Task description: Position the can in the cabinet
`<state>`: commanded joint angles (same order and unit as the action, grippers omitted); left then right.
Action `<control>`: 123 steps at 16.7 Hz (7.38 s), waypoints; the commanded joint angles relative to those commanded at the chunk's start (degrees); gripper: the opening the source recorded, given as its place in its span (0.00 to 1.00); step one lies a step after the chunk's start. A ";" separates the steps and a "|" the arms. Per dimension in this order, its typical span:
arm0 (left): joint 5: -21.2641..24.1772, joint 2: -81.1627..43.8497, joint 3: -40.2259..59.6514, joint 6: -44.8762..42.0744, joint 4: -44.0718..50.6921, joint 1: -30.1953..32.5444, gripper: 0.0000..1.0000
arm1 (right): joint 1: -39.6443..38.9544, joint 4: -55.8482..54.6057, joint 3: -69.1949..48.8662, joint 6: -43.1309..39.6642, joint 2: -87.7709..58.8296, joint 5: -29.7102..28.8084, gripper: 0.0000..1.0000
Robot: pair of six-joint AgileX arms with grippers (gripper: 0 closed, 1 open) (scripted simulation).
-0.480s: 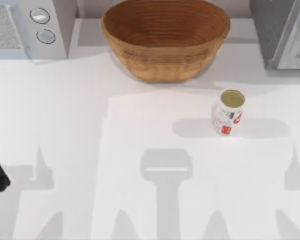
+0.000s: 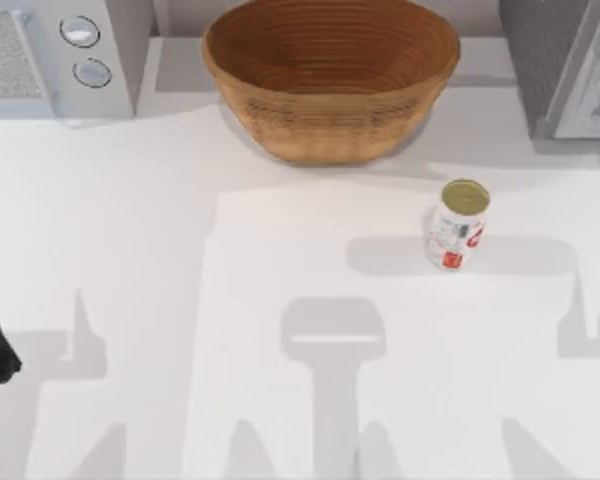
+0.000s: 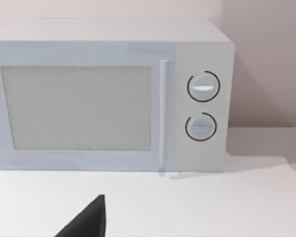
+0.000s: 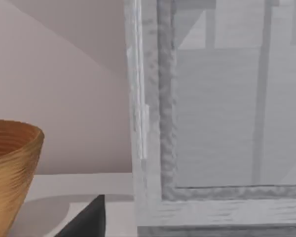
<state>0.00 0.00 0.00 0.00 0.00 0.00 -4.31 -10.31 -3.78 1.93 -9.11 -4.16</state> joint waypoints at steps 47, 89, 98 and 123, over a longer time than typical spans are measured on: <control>0.00 0.00 0.00 0.00 0.00 0.00 1.00 | -34.05 -92.32 -36.13 -1.47 -133.44 -36.45 1.00; 0.00 0.00 0.00 0.00 0.00 0.00 1.00 | -29.97 -83.55 -36.80 -1.36 -126.30 -32.44 0.00; 0.00 0.00 0.00 0.00 0.00 0.00 1.00 | -30.15 -70.52 -35.85 -1.28 -112.40 -32.22 0.00; 0.00 0.00 0.00 0.00 0.00 0.00 1.00 | -22.24 -45.52 -30.71 -2.17 -77.31 -28.90 0.00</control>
<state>0.00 0.00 0.00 0.00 0.00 0.00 -26.55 -55.84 -34.49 -0.24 -86.43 -33.06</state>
